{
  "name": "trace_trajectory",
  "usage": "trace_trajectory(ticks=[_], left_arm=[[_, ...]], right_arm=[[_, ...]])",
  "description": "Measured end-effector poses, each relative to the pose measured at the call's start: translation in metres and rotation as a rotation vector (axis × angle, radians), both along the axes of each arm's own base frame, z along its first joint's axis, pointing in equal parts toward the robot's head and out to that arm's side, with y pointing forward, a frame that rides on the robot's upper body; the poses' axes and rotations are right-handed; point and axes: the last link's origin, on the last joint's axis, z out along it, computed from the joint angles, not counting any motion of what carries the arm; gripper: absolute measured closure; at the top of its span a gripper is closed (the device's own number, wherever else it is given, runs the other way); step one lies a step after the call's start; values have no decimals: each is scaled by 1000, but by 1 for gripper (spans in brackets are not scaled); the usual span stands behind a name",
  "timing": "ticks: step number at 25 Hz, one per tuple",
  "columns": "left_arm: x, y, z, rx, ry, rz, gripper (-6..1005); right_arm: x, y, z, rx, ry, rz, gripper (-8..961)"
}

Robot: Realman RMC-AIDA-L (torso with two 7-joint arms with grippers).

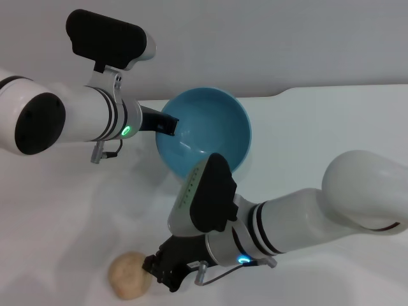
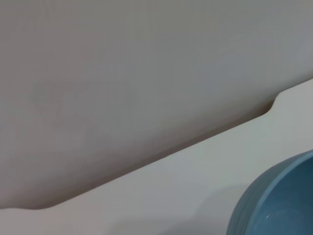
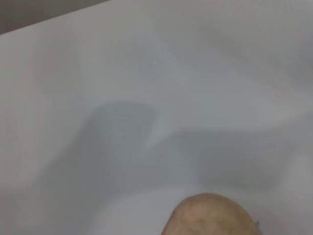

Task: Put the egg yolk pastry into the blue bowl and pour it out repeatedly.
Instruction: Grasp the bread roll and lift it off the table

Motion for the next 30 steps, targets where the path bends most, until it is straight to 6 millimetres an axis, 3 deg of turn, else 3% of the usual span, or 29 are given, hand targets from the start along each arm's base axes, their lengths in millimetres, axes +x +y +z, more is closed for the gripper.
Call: trace_trajectory(ticks=[3,14,28,30], left_arm=[[0,0,0,1,3,-1,994],[-2,0,0,0,5,3,993],[-2,-2,-1,-11,5,13,994],[-2,-2,-1,-11,5,13,995]], right_arm=[[-2,-1,0,-3,4,18,955],[-13,-7,-1,-48,29,29,899],[-13,-6,0,-51,26,22,827],[-12,-4,1,-45,25,17,700]])
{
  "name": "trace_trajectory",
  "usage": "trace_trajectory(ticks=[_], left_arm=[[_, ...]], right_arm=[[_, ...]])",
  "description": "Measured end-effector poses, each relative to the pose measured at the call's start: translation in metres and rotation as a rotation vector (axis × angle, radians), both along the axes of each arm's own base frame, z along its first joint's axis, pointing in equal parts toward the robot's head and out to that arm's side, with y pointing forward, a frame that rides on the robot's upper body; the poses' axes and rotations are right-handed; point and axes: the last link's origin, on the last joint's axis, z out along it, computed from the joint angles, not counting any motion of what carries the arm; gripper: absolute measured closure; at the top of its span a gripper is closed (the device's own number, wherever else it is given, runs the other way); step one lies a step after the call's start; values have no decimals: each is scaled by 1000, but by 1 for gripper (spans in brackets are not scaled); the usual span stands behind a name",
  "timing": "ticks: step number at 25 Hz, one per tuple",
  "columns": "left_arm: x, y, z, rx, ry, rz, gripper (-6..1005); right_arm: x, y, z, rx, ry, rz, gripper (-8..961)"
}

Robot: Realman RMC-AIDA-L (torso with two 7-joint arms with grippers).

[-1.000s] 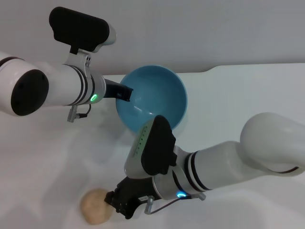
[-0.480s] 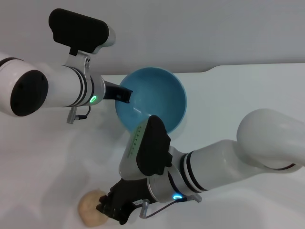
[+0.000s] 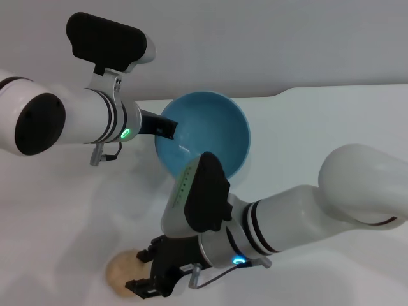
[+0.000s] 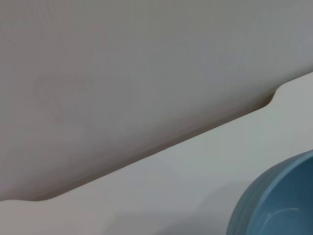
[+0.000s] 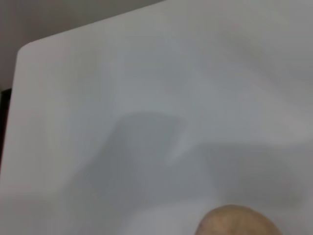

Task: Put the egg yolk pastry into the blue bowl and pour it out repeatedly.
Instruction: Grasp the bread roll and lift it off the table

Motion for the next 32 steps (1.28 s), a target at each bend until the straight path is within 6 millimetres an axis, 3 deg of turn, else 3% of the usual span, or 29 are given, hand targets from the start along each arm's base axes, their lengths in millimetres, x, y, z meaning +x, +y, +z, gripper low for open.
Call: trace_trajectory(ticks=[2,9,32], left_arm=[[1,0,0,0,0,-2,995],[3,1,0,0,0,-8,995],[3,0,1,2,-5,-7,996]], right_arm=[[5,5,1,21,-11,-11,573],[11,15,2,97,-28,-9,368],[4,8,-4,52,-33,13,375]])
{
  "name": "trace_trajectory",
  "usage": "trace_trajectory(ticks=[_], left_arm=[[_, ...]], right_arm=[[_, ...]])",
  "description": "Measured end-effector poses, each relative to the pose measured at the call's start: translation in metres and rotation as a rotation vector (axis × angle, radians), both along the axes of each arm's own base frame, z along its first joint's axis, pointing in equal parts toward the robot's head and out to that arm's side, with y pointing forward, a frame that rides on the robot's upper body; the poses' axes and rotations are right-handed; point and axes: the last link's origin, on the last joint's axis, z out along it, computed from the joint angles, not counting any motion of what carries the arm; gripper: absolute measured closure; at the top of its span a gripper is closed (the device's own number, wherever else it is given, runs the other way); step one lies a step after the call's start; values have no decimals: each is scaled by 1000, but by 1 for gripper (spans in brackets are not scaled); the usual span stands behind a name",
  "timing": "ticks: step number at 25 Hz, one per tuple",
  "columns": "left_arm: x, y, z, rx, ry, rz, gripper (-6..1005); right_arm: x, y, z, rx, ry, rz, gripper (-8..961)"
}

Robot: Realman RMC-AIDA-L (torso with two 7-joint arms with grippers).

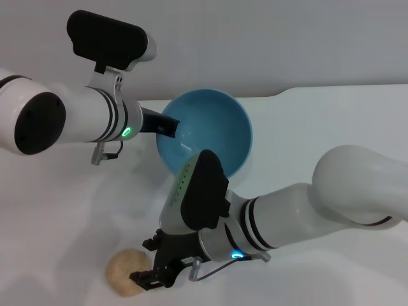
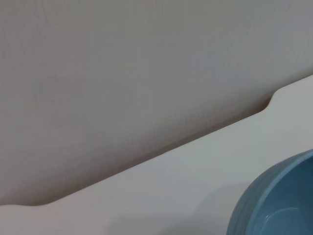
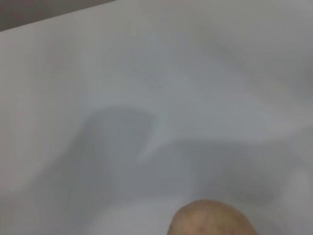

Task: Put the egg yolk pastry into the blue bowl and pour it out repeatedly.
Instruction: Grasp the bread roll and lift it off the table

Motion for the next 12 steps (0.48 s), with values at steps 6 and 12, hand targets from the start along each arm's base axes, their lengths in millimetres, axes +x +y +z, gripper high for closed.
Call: trace_trajectory(ticks=[6,12], left_arm=[[0,0,0,-1,0,0,996],[1,0,-1,-2,0,-2,996]], right_arm=[[2,-2,0,-12,-1,-7,380],[3,-2,0,-23,-3,-14,385]])
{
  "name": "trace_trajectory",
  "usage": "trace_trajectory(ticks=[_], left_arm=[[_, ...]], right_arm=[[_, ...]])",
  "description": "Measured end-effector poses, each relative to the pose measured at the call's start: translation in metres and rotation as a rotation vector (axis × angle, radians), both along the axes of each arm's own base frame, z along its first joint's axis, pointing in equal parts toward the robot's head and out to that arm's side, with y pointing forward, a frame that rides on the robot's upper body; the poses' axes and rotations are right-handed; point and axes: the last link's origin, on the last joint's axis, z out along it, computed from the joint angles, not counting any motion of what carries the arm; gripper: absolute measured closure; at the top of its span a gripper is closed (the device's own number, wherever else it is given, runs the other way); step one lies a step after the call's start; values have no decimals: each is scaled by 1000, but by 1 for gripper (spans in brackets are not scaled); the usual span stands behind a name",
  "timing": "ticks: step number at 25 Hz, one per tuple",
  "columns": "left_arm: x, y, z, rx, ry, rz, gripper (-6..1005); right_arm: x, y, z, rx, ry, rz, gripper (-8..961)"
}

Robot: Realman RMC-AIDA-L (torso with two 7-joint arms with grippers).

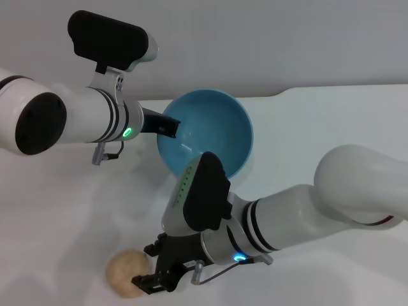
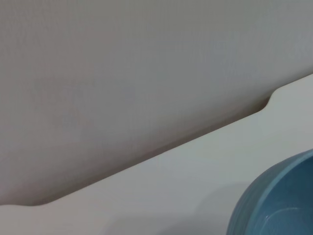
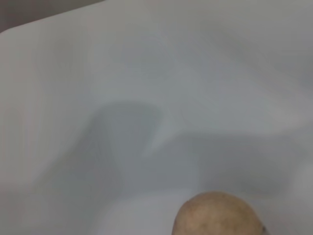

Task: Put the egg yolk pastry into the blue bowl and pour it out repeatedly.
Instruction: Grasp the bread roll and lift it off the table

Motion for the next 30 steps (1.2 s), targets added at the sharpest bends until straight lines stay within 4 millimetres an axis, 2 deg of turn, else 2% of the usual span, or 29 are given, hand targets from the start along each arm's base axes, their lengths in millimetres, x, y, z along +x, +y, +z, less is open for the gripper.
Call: trace_trajectory(ticks=[3,8,19,24,30], left_arm=[[0,-1,0,-4,2,2,996],[2,-1,0,-7,3,0,996],[2,-1,0,-6,2,-1,996],[0,-1,1,-5,4,3,996],[-6,-2,3,-2,7,18,996]], right_arm=[[0,0,0,-2,0,0,387],[0,1,0,-1,-2,3,560],[3,1,0,2,-4,11,744],[-6,-7,-2,-19,17,64,902],[-15,-11,3,-41,68,67,950]])
